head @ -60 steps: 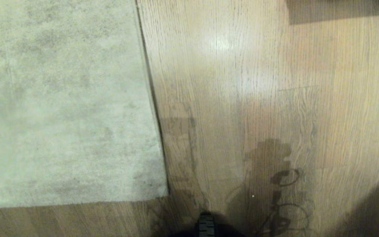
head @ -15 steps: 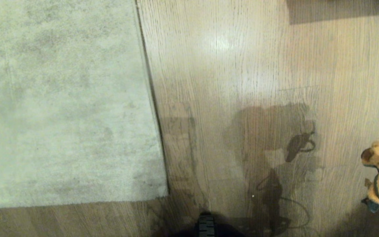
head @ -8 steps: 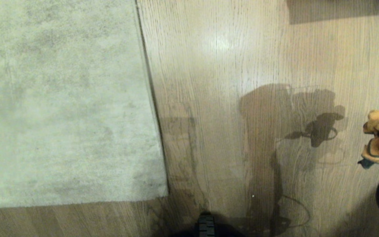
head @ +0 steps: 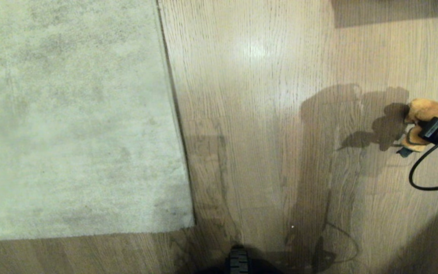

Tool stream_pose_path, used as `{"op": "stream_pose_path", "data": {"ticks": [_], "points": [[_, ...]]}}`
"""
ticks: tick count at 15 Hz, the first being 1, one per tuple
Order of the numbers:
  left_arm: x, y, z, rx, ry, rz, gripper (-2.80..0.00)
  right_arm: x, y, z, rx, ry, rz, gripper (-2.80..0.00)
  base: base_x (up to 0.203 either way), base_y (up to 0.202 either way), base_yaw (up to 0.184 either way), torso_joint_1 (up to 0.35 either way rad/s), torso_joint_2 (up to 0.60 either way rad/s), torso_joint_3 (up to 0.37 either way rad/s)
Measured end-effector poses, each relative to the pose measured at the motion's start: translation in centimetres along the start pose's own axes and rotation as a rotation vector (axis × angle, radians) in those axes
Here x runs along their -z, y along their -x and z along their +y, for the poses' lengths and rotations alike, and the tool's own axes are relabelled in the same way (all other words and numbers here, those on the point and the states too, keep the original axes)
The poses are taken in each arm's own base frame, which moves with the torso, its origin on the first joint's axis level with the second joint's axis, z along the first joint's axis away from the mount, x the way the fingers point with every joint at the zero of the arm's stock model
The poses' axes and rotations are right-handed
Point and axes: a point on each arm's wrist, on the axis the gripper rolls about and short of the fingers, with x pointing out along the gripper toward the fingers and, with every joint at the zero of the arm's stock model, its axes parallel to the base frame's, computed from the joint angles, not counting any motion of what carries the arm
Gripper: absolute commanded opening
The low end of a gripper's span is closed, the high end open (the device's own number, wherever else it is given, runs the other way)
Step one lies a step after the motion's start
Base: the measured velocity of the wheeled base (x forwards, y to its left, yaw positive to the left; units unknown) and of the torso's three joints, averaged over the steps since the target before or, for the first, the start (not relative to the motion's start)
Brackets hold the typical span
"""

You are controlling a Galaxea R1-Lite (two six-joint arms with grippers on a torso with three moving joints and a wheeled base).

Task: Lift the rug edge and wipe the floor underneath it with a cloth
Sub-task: Put down the rag

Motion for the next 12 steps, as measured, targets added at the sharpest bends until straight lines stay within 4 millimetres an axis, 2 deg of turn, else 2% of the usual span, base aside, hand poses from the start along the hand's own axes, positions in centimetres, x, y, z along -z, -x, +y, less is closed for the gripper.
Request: {"op": "stream_pose_path", "data": {"ticks": [3,7,8,12], "points": [[0.0,0.0,0.0,0.000,0.000,0.000,-2.80,-0.6,-2.3,-0.2,-0.014,0.001,-0.024,-2.80,0.000,0.000,0.000,0.000,0.00,0.000],[0.0,0.0,0.0,0.000,0.000,0.000,-2.80,-0.3,-3.5,-0.5,-0.032,0.001,-0.009,-2.80,0.000,0.000,0.000,0.000,0.00,0.000],[0.0,0.0,0.0,0.000,0.000,0.000,-2.80,-0.2,-3.6,-0.6,-0.031,0.000,-0.008,0.00,0.000,0.000,0.000,0.000,0.00,0.000],[0.0,0.0,0.0,0.000,0.001,0.000,-2.80,0.1,-3.9,-0.7,-0.028,0.000,0.001,0.00,0.000,0.000,0.000,0.000,0.00,0.000]]}}
